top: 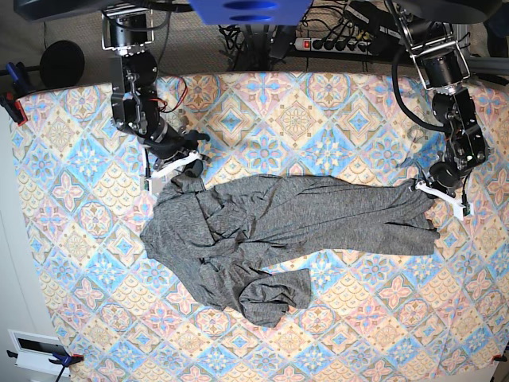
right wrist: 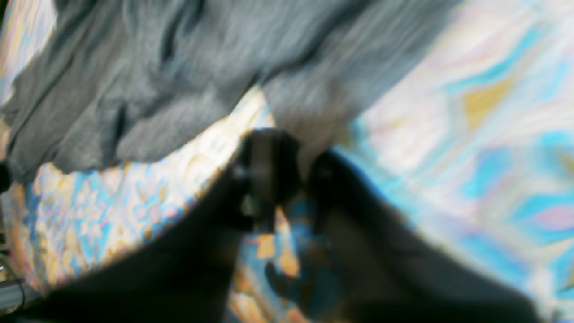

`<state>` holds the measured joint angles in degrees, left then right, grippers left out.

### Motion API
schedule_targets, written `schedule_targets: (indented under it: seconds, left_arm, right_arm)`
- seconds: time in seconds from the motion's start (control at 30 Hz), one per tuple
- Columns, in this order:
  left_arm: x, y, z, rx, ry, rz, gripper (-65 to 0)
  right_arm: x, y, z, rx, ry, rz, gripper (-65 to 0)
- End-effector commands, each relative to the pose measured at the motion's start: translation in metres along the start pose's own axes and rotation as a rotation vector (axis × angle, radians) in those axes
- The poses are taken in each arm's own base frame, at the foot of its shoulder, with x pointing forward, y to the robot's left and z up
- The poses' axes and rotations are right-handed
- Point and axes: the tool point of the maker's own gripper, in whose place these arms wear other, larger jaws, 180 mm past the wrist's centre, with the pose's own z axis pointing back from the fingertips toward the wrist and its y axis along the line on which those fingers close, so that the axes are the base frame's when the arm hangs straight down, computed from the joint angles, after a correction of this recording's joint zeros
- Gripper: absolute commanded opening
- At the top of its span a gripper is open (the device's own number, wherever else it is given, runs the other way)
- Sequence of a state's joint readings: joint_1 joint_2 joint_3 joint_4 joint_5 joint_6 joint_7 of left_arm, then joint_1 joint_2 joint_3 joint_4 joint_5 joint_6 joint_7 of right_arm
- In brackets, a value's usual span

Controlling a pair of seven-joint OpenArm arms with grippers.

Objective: Layout the t-shirt on the table in an organized manner, then fold the t-shirt properly
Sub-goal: 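Pull the grey sleeve with the right gripper away from the shirt body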

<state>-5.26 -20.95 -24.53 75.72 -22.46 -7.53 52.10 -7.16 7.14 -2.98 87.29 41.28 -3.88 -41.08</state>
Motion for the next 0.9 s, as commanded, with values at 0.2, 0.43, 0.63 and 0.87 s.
schedule_targets:
  seconds: [0.2,0.43,0.63,0.87]
  left_arm:
    - [0.022,0.001,0.006,0.001,-0.059,-0.007,-62.6]
    - [0.022,0.001,0.006,0.001,-0.059,-0.007,-62.6]
    - [0.021,0.002,0.006,0.002,-0.057,-0.008,-62.8]
    - [0.021,0.003,0.006,0.005,-0.057,-0.009,-62.8]
  right_arm:
    - [-0.031,0.006,0.024,0.006,0.064,0.016,-65.0]
    - [-0.037,0.037,0.064,0.073,0.021,0.065,-65.0]
    - [-0.092,0.098,0.077,0.225,0.140,0.123,-65.0]
    - [-0.102,0.094,0.080,0.230,0.188,0.216,-65.0]
